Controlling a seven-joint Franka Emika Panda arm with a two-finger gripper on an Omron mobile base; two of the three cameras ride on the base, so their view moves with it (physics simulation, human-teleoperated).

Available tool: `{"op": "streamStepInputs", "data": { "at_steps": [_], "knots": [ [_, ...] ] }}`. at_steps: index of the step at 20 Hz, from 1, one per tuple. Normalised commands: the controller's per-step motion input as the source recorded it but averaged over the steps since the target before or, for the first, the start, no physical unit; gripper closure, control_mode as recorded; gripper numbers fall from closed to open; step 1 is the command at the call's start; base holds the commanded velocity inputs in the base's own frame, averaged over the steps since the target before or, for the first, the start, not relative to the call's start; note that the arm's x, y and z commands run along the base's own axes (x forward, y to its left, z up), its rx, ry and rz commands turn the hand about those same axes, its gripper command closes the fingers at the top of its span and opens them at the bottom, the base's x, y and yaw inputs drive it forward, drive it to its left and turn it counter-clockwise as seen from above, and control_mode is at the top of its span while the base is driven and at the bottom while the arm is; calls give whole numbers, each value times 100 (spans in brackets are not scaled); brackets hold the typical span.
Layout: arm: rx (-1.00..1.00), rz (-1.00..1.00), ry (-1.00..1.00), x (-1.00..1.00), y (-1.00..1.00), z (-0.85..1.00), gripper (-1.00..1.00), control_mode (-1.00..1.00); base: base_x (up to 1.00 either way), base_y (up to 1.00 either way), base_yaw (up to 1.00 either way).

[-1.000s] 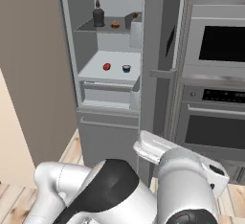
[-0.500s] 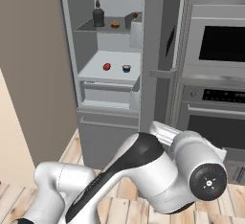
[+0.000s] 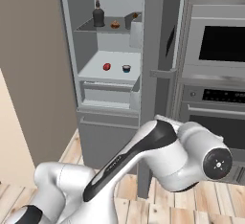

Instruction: Place the tupperware on the top shelf of the fridge. Make space for the tupperware among the existing items by rearranging them on the shelves if needed. Close the fridge door when finished.

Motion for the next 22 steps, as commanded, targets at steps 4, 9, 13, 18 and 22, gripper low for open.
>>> {"op": "streamStepInputs", "data": {
  "at_steps": [4, 9, 13, 18, 22],
  "knots": [
    [6, 18, 5, 60, 2, -10, -100, -100, 0, 0, 0],
    [7, 16, 7, 69, 0, -16, -100, -100, 0, 0, 0],
    [9, 16, 8, 60, 0, -17, -100, -100, 0, 0, 0],
    [5, 15, 4, 22, 36, -14, -100, -100, 0, 0, 0],
    [0, 7, -1, 13, 100, -41, -100, -100, 0, 0, 0]
  ]
}}
